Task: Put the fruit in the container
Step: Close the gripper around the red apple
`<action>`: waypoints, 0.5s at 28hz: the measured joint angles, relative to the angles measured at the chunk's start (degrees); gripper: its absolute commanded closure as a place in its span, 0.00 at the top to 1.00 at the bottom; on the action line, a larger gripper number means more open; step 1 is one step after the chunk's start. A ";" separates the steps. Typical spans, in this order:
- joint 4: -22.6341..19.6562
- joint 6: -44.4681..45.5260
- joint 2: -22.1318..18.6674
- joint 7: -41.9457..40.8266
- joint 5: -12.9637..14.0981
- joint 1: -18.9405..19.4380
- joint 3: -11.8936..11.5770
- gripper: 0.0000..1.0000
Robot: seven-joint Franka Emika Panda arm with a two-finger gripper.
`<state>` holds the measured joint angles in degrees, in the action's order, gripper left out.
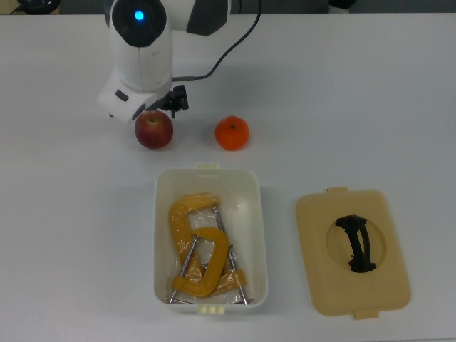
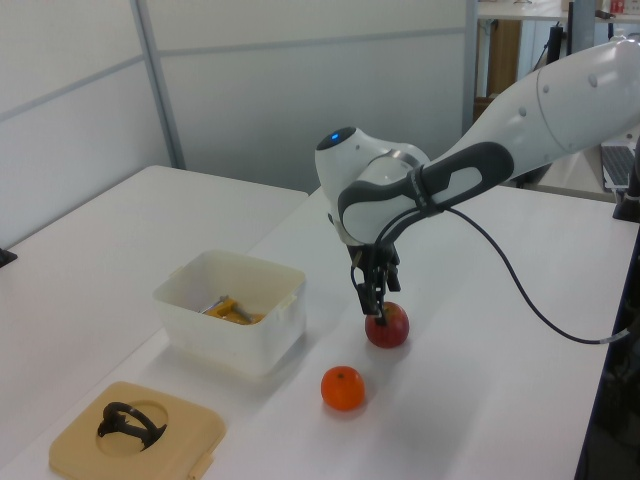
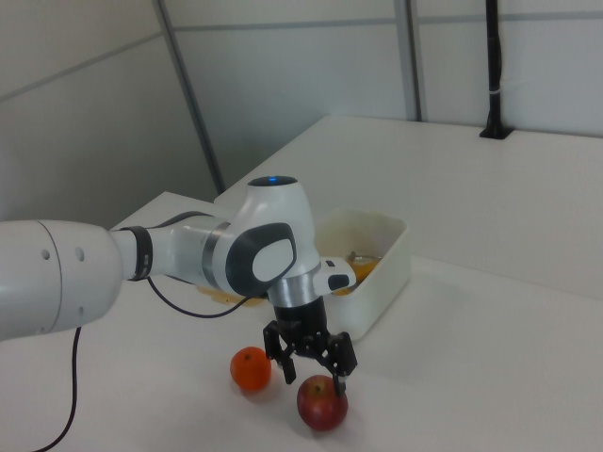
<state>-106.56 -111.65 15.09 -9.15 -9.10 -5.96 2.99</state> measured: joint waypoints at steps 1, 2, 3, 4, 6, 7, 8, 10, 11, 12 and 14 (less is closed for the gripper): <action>-0.30 -0.26 0.18 -0.01 -0.10 0.03 0.00 1.00; -0.71 -0.43 0.42 -0.02 -0.28 0.09 0.00 1.00; -0.92 -0.46 0.59 -0.02 -0.44 0.12 0.01 1.00; -1.09 -0.46 0.80 -0.02 -0.69 0.14 0.02 1.00; -1.39 -0.47 1.29 -0.02 -1.22 0.19 0.04 1.00; -1.55 -0.49 1.64 -0.02 -1.44 0.19 0.04 1.00; -1.61 -0.51 1.88 -0.02 -1.51 0.20 0.04 0.98; -1.66 -0.58 2.28 -0.02 -1.56 0.20 0.04 0.83; -1.66 -0.61 2.43 -0.02 -1.56 0.20 0.04 0.77; -1.66 -0.65 2.52 -0.02 -1.57 0.20 0.04 0.64; -1.65 -0.74 2.56 -0.02 -1.57 0.19 0.04 0.57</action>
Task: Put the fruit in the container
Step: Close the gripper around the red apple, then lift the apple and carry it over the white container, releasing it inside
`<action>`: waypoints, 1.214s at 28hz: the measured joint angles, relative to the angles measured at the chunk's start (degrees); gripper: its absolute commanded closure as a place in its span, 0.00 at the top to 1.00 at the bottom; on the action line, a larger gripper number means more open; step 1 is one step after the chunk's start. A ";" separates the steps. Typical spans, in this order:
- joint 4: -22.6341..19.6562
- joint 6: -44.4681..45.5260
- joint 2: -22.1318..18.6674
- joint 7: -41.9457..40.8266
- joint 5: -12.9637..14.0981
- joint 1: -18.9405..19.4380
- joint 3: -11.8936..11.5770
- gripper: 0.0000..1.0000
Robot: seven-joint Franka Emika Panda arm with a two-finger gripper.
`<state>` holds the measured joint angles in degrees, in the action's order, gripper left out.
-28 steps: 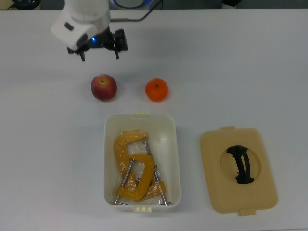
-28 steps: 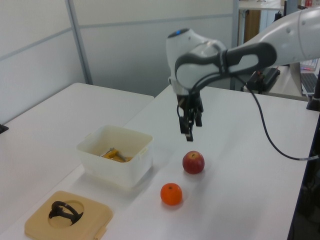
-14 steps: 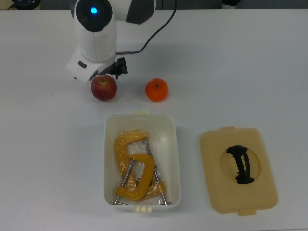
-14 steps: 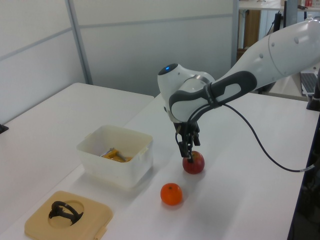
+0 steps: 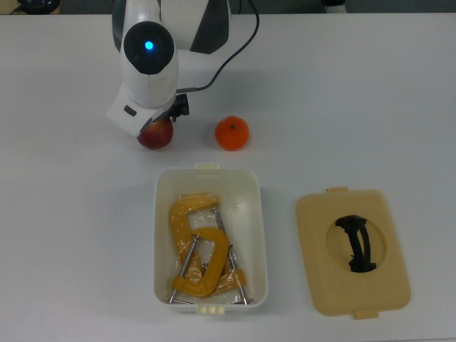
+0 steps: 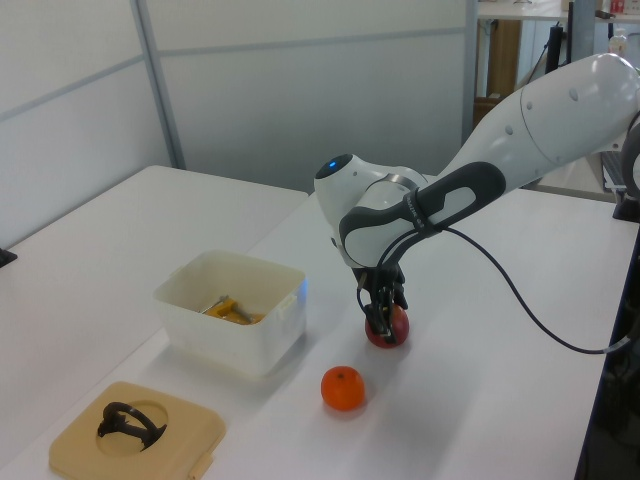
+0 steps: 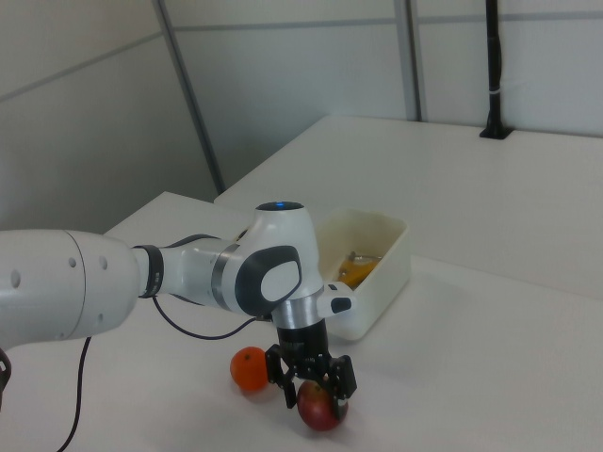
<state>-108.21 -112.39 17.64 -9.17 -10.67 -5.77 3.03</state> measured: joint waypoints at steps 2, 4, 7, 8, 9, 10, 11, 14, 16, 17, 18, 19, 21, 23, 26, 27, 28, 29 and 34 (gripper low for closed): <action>0.06 -0.02 -0.02 0.00 0.00 -0.03 0.00 0.49; 0.22 -0.03 -0.11 0.00 0.00 -0.05 -0.01 0.45; 0.40 -0.04 -0.33 0.00 0.00 -0.09 -0.02 0.45; 0.50 -0.04 -0.48 0.00 0.00 -0.09 -0.03 0.45; 0.67 -0.04 -0.71 0.00 0.00 -0.10 -0.04 0.45; 0.90 -0.04 -1.05 0.00 0.00 -0.11 -0.05 0.45; 1.14 -0.04 -1.49 0.00 0.00 -0.12 -0.06 0.45; 2.09 0.25 -3.62 0.00 0.00 -0.15 -0.10 0.45; 3.41 1.03 -4.97 0.00 0.29 -0.16 -0.11 0.45; 4.39 1.55 -5.60 0.00 0.68 -0.15 -0.10 0.45; 5.65 2.10 -6.36 0.00 1.12 -0.12 -0.08 0.45; 6.54 2.41 -6.81 0.00 1.34 -0.09 -0.05 0.45; 8.13 2.42 -7.47 0.11 1.56 0.00 0.01 0.45; 9.96 1.27 -7.71 0.64 1.91 0.11 0.08 0.45; 10.97 -2.78 -7.52 2.02 2.35 0.15 0.35 0.46; 11.05 -4.78 -7.36 2.75 2.46 0.15 0.58 0.47; 11.07 -7.62 -7.00 4.03 2.57 0.16 1.06 0.47; 11.07 -9.37 -6.68 4.89 2.61 0.16 1.40 0.47; 11.07 -21.05 -3.48 10.63 2.62 0.28 2.74 0.93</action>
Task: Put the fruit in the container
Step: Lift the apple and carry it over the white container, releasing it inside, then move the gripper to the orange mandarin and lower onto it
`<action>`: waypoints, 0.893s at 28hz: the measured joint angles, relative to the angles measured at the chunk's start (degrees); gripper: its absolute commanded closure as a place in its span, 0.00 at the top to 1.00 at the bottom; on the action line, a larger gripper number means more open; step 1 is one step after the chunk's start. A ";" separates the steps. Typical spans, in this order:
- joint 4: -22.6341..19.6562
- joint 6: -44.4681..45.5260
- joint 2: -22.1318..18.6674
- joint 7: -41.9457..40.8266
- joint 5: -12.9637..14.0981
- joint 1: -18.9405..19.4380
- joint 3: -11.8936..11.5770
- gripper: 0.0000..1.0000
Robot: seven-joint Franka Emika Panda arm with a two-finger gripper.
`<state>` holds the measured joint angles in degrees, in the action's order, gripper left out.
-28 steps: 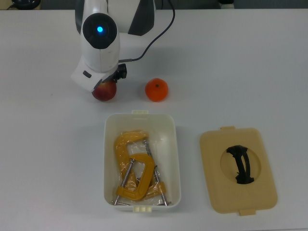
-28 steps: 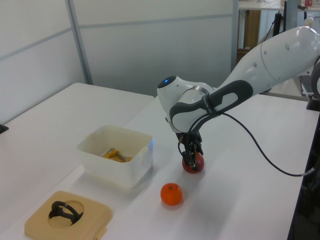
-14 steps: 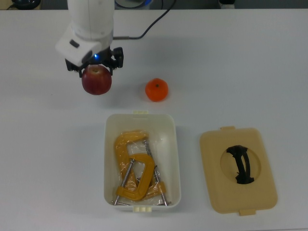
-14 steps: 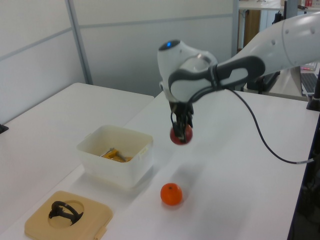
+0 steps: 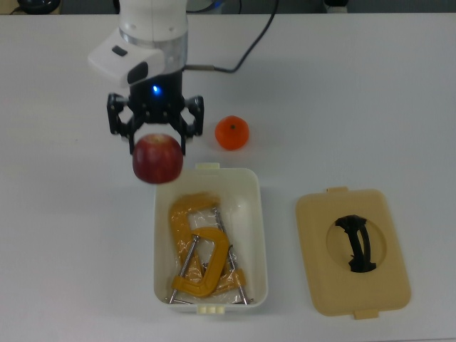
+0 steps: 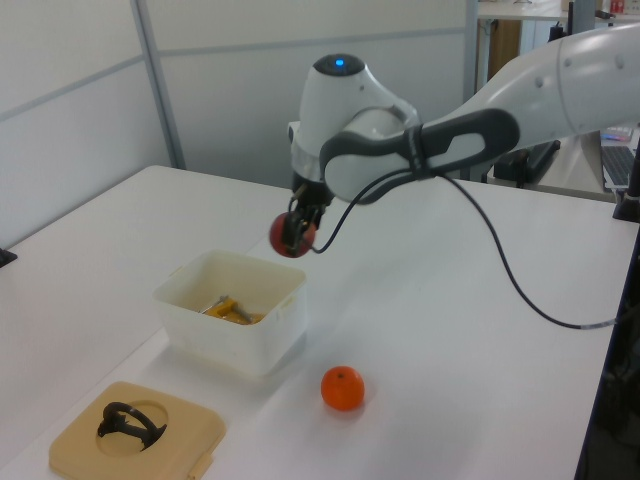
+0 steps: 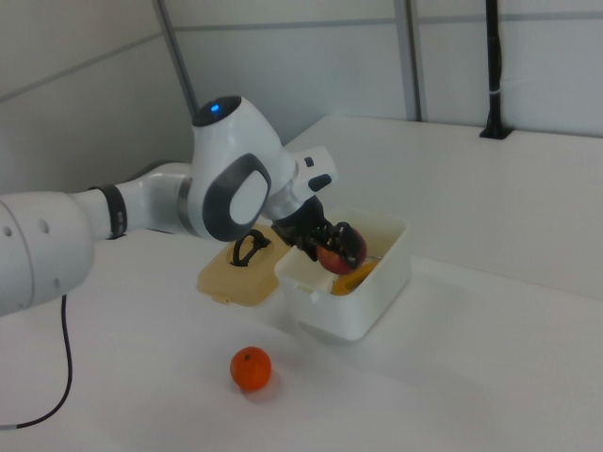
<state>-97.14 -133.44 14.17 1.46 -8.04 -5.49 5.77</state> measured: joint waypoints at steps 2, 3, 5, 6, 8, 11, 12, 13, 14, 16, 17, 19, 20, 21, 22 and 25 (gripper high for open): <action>0.01 -3.33 1.31 1.74 0.00 0.01 0.33 1.00; 0.01 -4.57 1.89 2.64 -0.01 0.03 0.50 1.00; 0.07 -6.33 2.98 4.60 -0.05 0.16 0.90 1.00; 0.10 -6.71 3.26 5.14 -0.05 0.23 1.01 1.00; 0.18 -6.88 3.51 6.23 -0.04 0.44 1.16 1.00; 0.41 -6.83 3.39 8.70 -0.03 0.55 1.46 1.00; 0.44 -6.61 3.31 9.49 -0.03 0.55 1.56 1.00; 0.43 -6.01 3.20 10.05 -0.03 0.56 1.69 1.00; 0.43 -4.89 3.07 10.33 -0.03 0.58 1.86 1.00; 0.41 -1.06 2.73 10.33 -0.03 0.66 2.55 1.00; 0.38 0.98 2.59 10.17 -0.03 0.69 3.02 1.00; 0.26 5.04 2.32 9.51 -0.03 0.77 4.11 1.00; 0.15 6.86 2.21 9.12 -0.02 0.87 4.69 1.00; -0.06 8.74 2.06 8.89 0.02 1.07 5.34 1.00; -0.27 9.73 1.94 8.83 0.04 1.23 5.72 1.00; -1.95 11.62 1.47 8.53 0.15 1.58 6.72 1.00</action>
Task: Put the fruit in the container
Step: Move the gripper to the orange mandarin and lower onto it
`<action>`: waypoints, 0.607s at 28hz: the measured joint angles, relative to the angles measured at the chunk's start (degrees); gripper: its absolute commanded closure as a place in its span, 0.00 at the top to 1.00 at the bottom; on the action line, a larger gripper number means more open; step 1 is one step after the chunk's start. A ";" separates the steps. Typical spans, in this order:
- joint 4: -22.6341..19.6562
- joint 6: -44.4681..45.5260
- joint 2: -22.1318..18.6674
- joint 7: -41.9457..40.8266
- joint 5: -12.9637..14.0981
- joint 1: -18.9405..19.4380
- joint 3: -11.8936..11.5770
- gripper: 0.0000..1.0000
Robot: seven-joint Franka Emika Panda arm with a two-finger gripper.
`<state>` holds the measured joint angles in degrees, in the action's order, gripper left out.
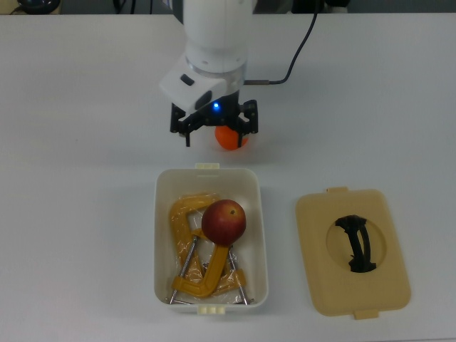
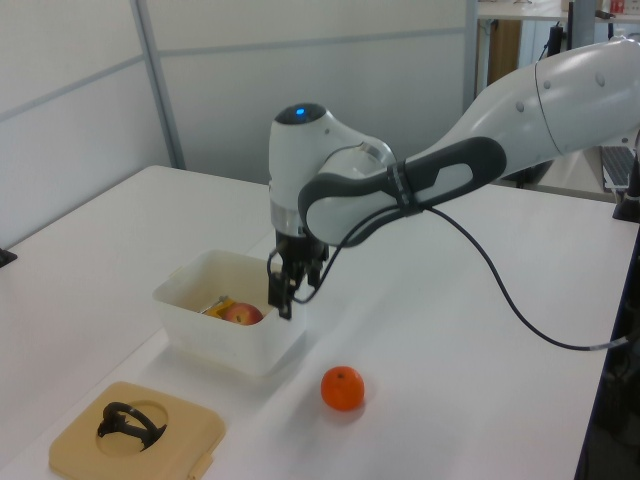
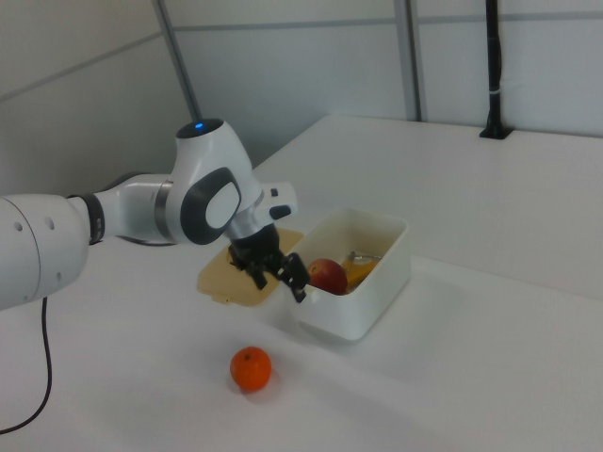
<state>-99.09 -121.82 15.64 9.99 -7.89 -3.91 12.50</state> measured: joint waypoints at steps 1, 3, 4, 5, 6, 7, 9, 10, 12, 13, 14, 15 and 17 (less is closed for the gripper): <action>-1.16 0.29 -0.13 -0.48 0.07 0.24 0.33 1.00; -2.78 0.40 -0.20 -1.07 0.10 0.53 0.73 1.00; -3.69 0.41 -0.21 -1.56 0.10 0.61 0.96 1.00; -4.63 0.41 -0.20 -2.15 0.10 0.70 1.13 1.00; -6.02 0.41 -0.18 -3.08 0.10 0.92 1.24 1.00; -6.85 0.41 -0.17 -3.60 0.10 1.10 1.25 1.00; -8.46 0.41 -0.13 -5.20 0.10 1.42 1.28 1.00; -9.19 0.41 -0.12 -5.78 0.10 1.61 1.28 1.00; -10.54 0.41 0.00 -6.67 0.10 2.08 1.30 1.00; -10.90 0.41 0.08 -6.83 0.10 2.25 1.30 1.00; -11.22 0.41 0.18 -6.97 0.10 2.39 1.30 1.00; -11.44 0.41 0.31 -7.09 0.10 2.49 1.30 1.00; -11.74 0.41 0.69 -7.25 0.10 2.67 1.30 1.00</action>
<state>-110.83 -121.41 16.33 2.74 -7.79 -1.24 13.80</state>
